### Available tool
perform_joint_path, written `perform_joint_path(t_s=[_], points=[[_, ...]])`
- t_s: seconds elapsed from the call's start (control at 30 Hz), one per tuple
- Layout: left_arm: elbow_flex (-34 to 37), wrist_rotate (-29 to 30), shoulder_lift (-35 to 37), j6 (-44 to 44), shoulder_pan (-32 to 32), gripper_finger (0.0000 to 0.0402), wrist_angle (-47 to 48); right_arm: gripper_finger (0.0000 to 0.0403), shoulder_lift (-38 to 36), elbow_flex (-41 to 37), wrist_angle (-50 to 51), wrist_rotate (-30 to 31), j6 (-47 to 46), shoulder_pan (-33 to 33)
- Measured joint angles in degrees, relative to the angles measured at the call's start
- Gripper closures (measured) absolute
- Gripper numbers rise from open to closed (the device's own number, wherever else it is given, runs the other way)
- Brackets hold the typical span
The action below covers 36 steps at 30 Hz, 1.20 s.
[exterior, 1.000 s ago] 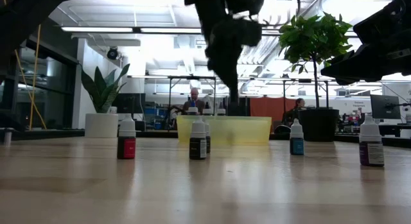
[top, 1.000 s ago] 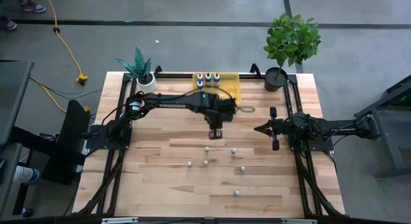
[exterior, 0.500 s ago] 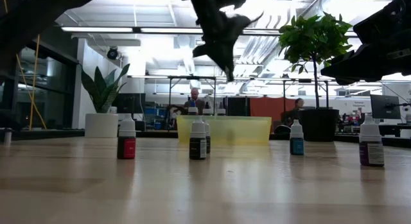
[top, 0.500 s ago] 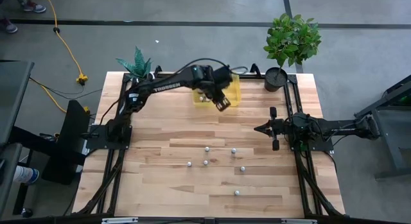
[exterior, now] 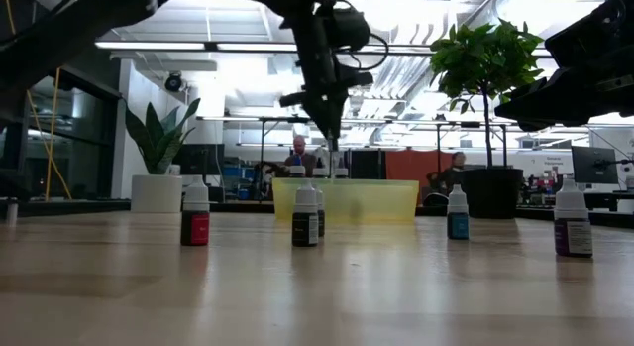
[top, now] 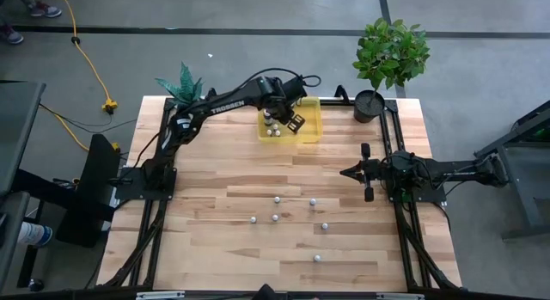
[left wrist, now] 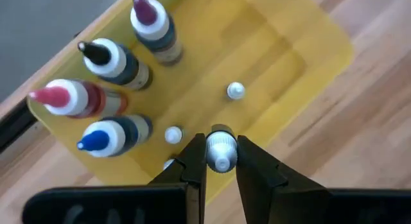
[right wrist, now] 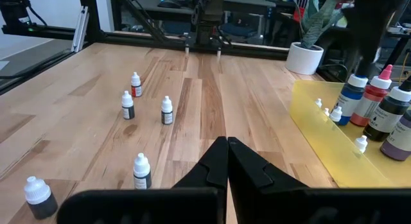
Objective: Pick & Place food coloring
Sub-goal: Put the small green food coloring bottle into the yellow bin
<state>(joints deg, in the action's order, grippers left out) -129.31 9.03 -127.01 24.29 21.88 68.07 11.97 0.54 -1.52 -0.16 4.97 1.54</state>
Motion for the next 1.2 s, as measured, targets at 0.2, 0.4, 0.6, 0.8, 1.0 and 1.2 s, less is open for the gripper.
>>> perform_joint_path(t_s=[0.2, 0.4, 0.6, 0.8, 1.0, 1.2], points=[[0.3, 1.1, -3.6, 3.2, 0.3, 0.0351, -3.6, 0.0402, 0.0, 0.0, 0.0, 0.0, 0.0, 0.0], [0.3, 1.2, -7.2, 4.5, 0.3, 0.0351, -4.7, 0.0402, 0.1, 0.0, 0.0, 0.0, 0.0, 0.0], [0.3, 1.8, -9.2, 4.8, 0.3, 0.0351, -5.9, 0.0402, 0.0, 0.0, 0.0, 0.0, 0.0, 0.0], [0.3, 2.4, -10.8, 5.2, 0.3, 0.035, -5.8, 0.0402, 0.0, 0.0, 0.0, 0.0, 0.0, 0.0], [0.3, 2.3, -11.8, 6.6, 0.2, 0.0349, -6.7, 0.0402, 0.0, 0.0, 0.0, 0.0, 0.0, 0.0], [0.2, 3.6, -12.1, 7.8, 0.5, 0.0349, -6.6, 0.0402, 0.0, 0.0, 0.0, 0.0, 0.0, 0.0]])
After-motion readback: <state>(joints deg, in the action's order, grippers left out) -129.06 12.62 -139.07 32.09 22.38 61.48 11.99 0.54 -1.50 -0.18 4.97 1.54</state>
